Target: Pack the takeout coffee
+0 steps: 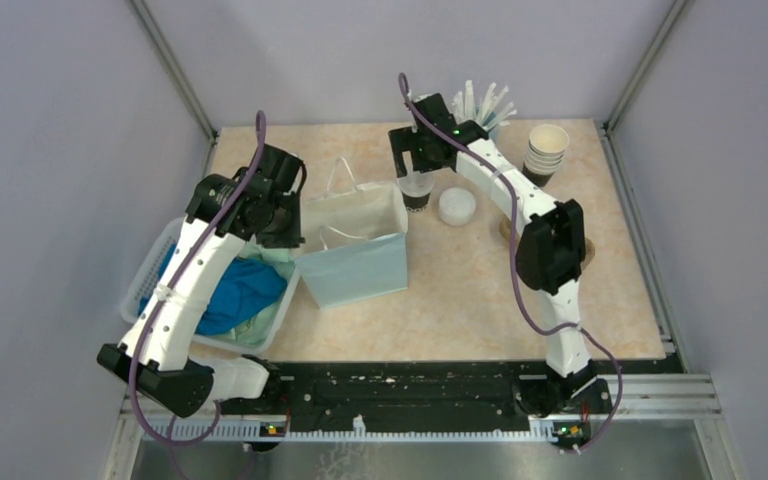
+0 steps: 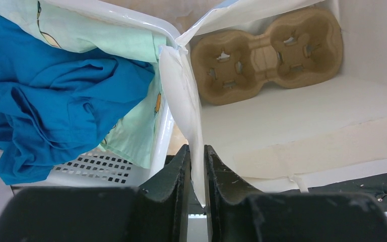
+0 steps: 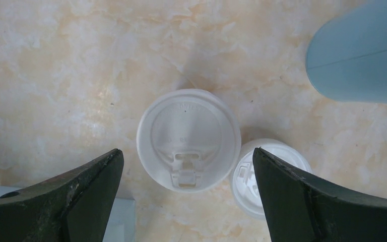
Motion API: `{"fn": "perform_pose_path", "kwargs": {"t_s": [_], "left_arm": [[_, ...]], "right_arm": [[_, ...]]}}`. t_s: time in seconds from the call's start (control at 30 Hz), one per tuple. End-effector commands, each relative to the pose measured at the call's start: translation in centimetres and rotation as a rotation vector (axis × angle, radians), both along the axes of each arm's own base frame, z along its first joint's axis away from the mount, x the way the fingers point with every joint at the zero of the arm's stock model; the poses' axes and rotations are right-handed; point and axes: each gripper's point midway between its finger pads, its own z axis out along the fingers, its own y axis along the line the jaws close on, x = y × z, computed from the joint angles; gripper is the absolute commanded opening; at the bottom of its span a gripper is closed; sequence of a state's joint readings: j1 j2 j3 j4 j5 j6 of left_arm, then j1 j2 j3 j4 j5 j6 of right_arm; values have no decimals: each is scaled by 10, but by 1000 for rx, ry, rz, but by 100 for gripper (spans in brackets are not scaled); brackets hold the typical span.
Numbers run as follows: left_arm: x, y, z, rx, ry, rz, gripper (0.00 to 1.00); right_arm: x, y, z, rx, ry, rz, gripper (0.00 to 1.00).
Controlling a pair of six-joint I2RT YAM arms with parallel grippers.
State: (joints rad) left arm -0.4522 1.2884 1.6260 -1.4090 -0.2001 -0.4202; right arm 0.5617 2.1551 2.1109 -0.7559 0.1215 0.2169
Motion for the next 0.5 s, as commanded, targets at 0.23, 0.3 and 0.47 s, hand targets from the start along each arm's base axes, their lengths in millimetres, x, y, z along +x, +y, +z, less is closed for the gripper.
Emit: {"fn": "perform_pose_path", "kwargs": {"t_s": [0.23, 0.3, 0.47], "left_arm": [[6, -2, 7, -8, -23, -3, 24], [6, -2, 6, -6, -19, -4, 24], [5, -3, 4, -11, -14, -4, 24]], "right_arm": [[5, 13, -4, -85, -25, 37, 99], [6, 10, -7, -101, -20, 25, 99], [4, 12, -11, -98, -5, 38, 96]]}}
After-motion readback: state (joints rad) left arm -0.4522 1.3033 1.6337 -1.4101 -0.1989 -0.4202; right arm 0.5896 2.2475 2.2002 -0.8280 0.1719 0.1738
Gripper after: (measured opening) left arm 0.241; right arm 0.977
